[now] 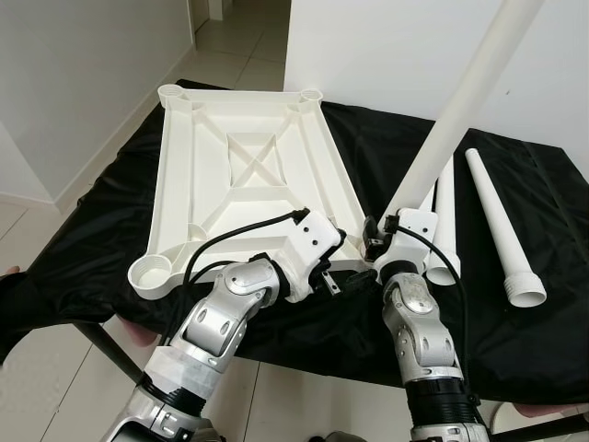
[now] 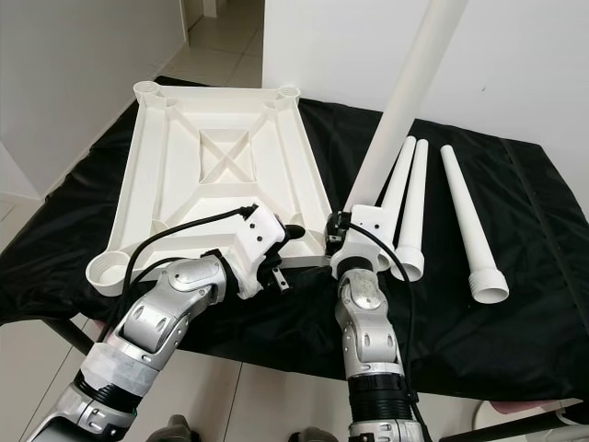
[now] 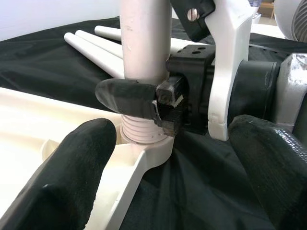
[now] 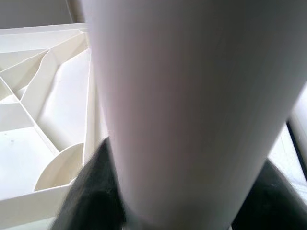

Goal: Building children table

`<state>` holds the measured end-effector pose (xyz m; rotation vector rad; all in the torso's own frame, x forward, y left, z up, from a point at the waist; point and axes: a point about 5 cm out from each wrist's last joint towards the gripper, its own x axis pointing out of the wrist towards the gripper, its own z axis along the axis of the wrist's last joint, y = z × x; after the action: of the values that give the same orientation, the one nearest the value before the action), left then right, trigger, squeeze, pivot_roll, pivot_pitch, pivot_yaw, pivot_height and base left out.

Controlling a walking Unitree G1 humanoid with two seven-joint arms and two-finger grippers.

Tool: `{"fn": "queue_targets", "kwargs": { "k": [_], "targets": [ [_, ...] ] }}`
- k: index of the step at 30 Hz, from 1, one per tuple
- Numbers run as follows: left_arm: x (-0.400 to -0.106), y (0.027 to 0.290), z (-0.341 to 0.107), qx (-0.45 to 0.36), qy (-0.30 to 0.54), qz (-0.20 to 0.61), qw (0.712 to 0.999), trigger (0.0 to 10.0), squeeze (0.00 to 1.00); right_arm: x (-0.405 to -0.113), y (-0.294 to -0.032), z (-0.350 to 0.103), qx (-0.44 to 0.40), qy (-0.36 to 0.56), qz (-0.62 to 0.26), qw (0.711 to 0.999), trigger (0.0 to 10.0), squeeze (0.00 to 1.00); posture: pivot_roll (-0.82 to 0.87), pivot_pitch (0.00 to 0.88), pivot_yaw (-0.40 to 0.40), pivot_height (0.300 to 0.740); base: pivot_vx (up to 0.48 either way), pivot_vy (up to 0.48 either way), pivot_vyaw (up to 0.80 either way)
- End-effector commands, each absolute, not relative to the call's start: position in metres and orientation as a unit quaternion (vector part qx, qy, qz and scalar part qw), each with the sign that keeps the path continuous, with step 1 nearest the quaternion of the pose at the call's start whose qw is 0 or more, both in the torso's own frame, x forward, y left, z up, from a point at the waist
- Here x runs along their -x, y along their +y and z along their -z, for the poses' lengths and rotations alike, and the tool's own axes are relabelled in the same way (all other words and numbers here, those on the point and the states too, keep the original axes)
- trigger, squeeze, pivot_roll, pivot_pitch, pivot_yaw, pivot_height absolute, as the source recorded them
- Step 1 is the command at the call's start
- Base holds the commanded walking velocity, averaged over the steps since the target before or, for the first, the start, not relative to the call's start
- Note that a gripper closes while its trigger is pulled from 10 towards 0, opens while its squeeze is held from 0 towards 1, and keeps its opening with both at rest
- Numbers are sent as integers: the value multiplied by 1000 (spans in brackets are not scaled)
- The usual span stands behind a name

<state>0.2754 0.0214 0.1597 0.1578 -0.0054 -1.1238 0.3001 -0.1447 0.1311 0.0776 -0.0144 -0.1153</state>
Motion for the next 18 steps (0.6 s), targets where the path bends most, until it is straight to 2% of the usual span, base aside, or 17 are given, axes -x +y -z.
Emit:
{"fn": "queue_targets", "kwargs": {
  "k": [1,4,5,7,8,13,15,18],
  "targets": [
    [-276,20,-159,-79,-2,534,842,10000,0,-299,-148,-130,-43,-2,63,997,10000,1000,77,0,-75,740,0,0,0],
    [-275,19,-159,-79,-4,535,841,10000,0,-297,-151,-132,-47,-9,55,997,10000,1000,79,0,-79,740,0,0,0],
    [-275,19,-160,-79,-4,535,841,10000,0,-296,-152,-133,-45,-11,38,998,10000,569,80,0,-79,740,0,0,0],
    [-275,19,-160,-79,-4,535,841,10000,0,-296,-153,-133,-43,-12,26,999,10000,569,78,0,-78,740,0,0,0],
    [-275,19,-160,-79,-4,535,841,10000,0,-295,-155,-134,-40,-14,17,999,10000,0,78,0,-79,740,0,0,0],
    [-275,19,-160,-79,-5,536,841,10000,0,-296,-159,-134,-32,-16,-6,999,10000,0,78,0,-79,740,0,0,0],
    [-275,18,-160,-80,-5,536,840,10000,0,-300,-165,-134,-4,-20,-65,998,10000,0,78,0,-77,740,0,0,0],
    [-276,18,-160,-80,-5,537,840,10000,0,-301,-166,-134,10,-20,-98,995,10000,0,79,0,-77,740,0,0,0]
  ]
}}
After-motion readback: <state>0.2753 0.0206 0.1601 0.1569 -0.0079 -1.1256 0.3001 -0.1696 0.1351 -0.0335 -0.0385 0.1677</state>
